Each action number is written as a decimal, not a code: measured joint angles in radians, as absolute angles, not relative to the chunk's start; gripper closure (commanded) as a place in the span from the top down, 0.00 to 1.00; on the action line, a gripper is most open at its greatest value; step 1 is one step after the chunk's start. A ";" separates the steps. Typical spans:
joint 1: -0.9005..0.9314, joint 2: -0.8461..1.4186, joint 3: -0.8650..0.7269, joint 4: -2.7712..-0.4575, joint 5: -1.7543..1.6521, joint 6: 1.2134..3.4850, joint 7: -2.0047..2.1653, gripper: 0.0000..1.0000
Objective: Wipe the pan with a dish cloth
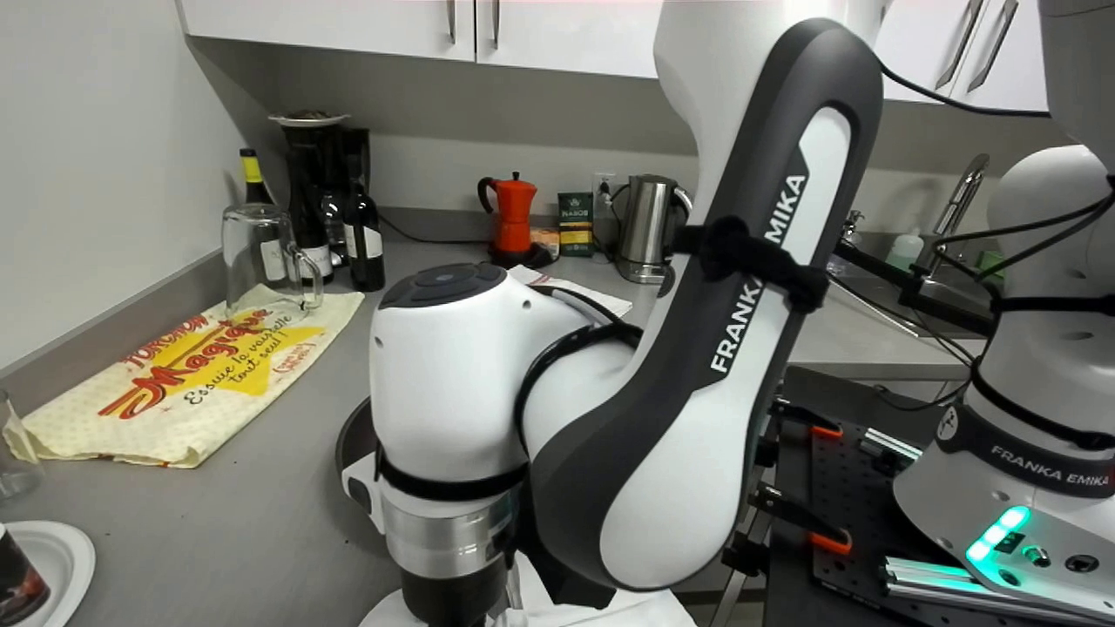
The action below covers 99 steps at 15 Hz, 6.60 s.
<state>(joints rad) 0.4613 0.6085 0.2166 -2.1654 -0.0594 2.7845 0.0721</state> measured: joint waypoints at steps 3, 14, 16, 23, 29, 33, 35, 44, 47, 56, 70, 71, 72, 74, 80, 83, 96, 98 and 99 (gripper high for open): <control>0.454 0.619 0.239 -2.165 -0.051 2.784 0.075 0.36; 0.446 0.601 0.282 -2.165 -0.039 2.783 0.080 0.03; 0.440 0.565 0.288 -2.168 -0.037 2.779 0.081 0.03; 0.414 0.361 0.236 -2.185 -0.047 2.755 0.082 0.03; 0.318 0.267 0.181 -2.220 -0.055 2.727 0.070 0.03; 0.242 0.262 0.131 -2.236 -0.103 2.686 0.023 0.03; 0.210 0.266 0.092 -2.237 -0.155 2.658 0.011 0.03; 0.230 0.388 -0.050 -2.190 -0.490 2.666 0.131 0.03; 0.282 0.441 -0.095 -2.149 -0.595 2.667 0.223 0.03; 0.362 0.554 -0.176 -2.044 -0.900 2.647 0.504 0.03; 0.331 0.661 -0.144 -1.964 -1.141 2.564 0.698 0.03; 0.326 0.666 -0.139 -1.960 -1.149 2.559 0.704 0.03; 0.321 0.670 -0.132 -1.957 -1.155 2.554 0.707 0.03; 0.311 0.678 -0.120 -1.950 -1.164 2.543 0.709 0.03; 0.295 0.705 -0.089 -1.945 -1.180 2.517 0.709 0.03; 0.291 0.720 -0.076 -1.943 -1.181 2.507 0.709 0.03; 0.212 0.695 0.100 -1.937 -0.772 2.491 0.557 0.03; 0.212 0.691 0.109 -1.937 -0.655 2.495 0.506 0.03; 0.212 0.689 0.112 -1.937 -0.593 2.497 0.477 0.03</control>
<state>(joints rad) 0.2120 0.6892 0.1123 -1.9368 -0.5934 2.4966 0.4773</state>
